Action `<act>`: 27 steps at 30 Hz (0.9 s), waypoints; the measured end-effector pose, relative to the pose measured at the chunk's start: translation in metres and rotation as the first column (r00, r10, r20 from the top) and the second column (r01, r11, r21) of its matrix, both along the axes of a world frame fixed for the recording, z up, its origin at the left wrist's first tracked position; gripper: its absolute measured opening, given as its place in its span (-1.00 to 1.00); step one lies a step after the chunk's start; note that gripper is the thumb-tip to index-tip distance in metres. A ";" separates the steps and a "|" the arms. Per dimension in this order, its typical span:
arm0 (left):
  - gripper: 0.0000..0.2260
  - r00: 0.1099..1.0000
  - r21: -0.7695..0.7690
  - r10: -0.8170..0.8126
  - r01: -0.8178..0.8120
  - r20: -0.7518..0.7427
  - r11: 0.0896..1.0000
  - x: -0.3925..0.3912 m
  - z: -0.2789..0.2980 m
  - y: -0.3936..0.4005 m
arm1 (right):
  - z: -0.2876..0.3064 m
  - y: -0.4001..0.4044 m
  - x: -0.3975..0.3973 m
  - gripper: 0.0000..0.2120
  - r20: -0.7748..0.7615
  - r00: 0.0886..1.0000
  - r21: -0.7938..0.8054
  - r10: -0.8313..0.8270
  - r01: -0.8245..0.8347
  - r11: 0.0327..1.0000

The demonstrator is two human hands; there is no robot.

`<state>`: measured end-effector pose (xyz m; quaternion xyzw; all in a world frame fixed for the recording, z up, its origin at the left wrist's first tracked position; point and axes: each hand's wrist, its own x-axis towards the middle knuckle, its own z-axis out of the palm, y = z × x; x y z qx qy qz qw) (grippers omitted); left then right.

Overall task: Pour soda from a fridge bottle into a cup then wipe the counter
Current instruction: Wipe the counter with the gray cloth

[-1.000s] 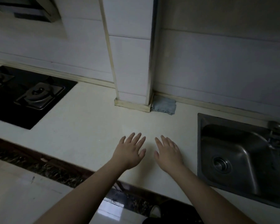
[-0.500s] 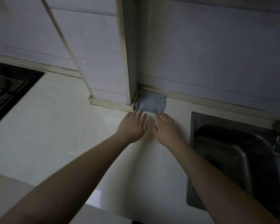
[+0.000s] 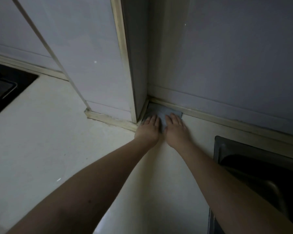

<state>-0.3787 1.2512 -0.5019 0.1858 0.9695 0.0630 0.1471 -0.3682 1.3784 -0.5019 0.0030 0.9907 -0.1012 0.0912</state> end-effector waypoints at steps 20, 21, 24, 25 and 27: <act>-0.44 0.995 -0.126 -0.086 0.091 0.045 0.988 0.063 -0.018 -0.024 | -0.024 -0.026 0.077 -0.44 -0.014 1.000 0.006 -0.013 0.014 1.000; -0.43 0.993 -0.134 -0.102 0.109 0.062 0.985 0.067 -0.021 -0.029 | -0.022 -0.031 0.084 -0.43 0.003 1.000 0.008 -0.020 0.020 1.000; -0.37 0.991 -0.130 -0.106 0.116 0.077 0.985 0.082 -0.021 -0.044 | -0.016 -0.047 0.100 -0.41 0.067 0.997 0.018 -0.038 0.037 0.999; -0.41 0.991 -0.125 -0.108 0.118 0.085 0.985 0.087 -0.018 -0.049 | -0.014 -0.052 0.104 -0.42 0.080 0.996 0.020 -0.043 0.042 0.999; -0.47 0.989 -0.107 -0.119 0.128 0.088 0.986 0.096 -0.012 -0.058 | -0.014 -0.060 0.112 -0.41 0.071 0.996 0.013 -0.056 0.056 0.998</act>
